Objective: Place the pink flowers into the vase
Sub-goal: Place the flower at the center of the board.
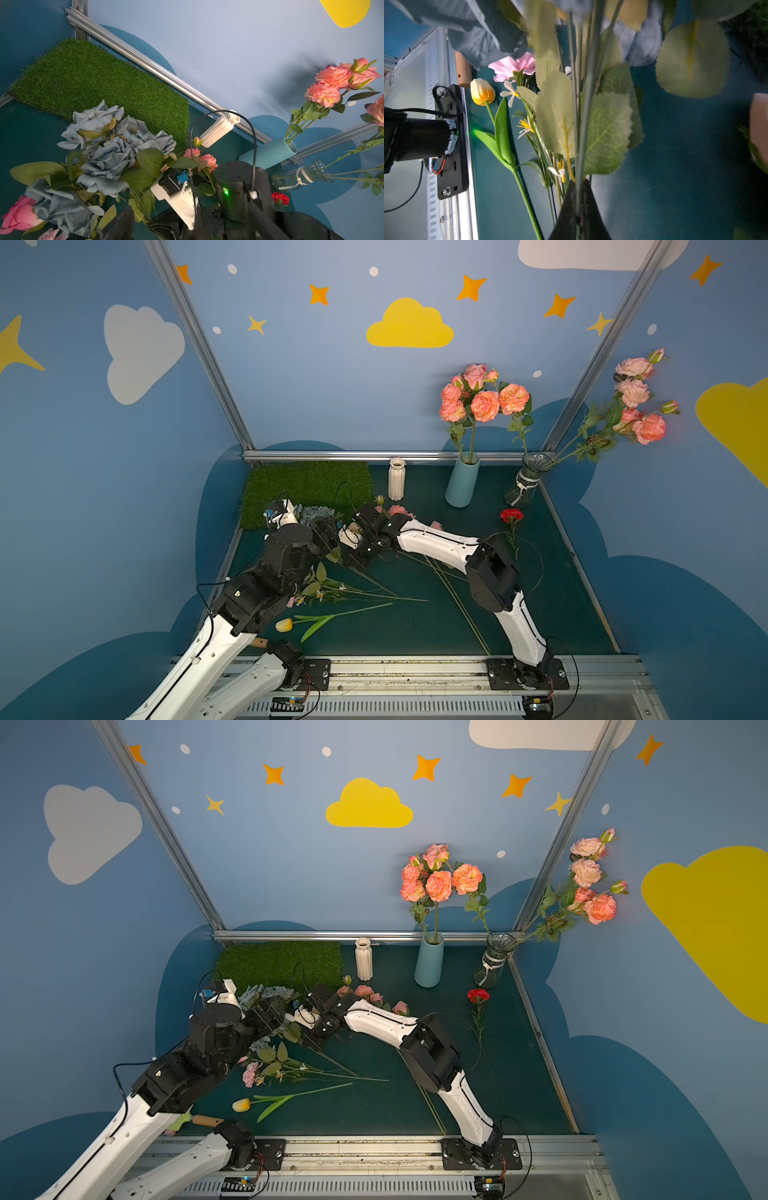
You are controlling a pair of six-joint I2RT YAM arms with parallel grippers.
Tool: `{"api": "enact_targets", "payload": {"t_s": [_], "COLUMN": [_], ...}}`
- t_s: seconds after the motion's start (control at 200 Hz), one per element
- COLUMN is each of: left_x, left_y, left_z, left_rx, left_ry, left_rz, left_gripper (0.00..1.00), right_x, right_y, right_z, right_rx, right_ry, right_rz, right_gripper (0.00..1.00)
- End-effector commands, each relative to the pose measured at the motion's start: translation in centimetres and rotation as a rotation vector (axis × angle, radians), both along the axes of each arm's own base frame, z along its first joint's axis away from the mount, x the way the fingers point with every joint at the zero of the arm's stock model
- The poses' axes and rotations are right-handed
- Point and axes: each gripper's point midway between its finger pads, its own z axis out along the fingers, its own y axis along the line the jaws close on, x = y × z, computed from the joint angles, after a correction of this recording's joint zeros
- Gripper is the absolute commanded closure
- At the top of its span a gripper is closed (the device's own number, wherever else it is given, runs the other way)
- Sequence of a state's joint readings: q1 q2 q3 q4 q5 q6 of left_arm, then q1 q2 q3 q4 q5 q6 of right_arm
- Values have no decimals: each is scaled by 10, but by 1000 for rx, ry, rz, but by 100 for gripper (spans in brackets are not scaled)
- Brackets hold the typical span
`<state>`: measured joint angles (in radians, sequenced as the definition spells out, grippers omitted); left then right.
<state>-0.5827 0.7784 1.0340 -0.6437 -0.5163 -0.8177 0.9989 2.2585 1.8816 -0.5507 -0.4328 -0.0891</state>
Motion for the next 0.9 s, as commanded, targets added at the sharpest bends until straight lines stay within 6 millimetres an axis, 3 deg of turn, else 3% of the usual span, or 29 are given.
{"api": "enact_targets", "payload": {"t_s": [0.0,0.105,0.33,0.496,0.571,0.721,0.896], "left_x": [-1,0,2,4,4,5,5], "left_y": [4,4,5,3,2,0,-1], "left_z": [8,6,8,7,7,6,6], "left_rx": [15,24,31,29,26,20,8], "left_ry": [-17,-15,-24,-22,-19,-13,-10], "left_rz": [5,8,15,12,9,5,4], "left_gripper": [16,15,15,15,14,13,13], "right_x": [-14,-16,-44,-46,-45,-39,-26], "right_y": [9,12,11,4,0,-10,-27], "right_z": [5,-2,-6,-10,-9,4,39], "right_rx": [11,5,17,-24,-36,-41,11], "right_ry": [17,25,126,142,137,92,24], "right_rz": [65,81,199,195,189,160,89], "right_gripper": [100,100,100,99,93,65,56]}}
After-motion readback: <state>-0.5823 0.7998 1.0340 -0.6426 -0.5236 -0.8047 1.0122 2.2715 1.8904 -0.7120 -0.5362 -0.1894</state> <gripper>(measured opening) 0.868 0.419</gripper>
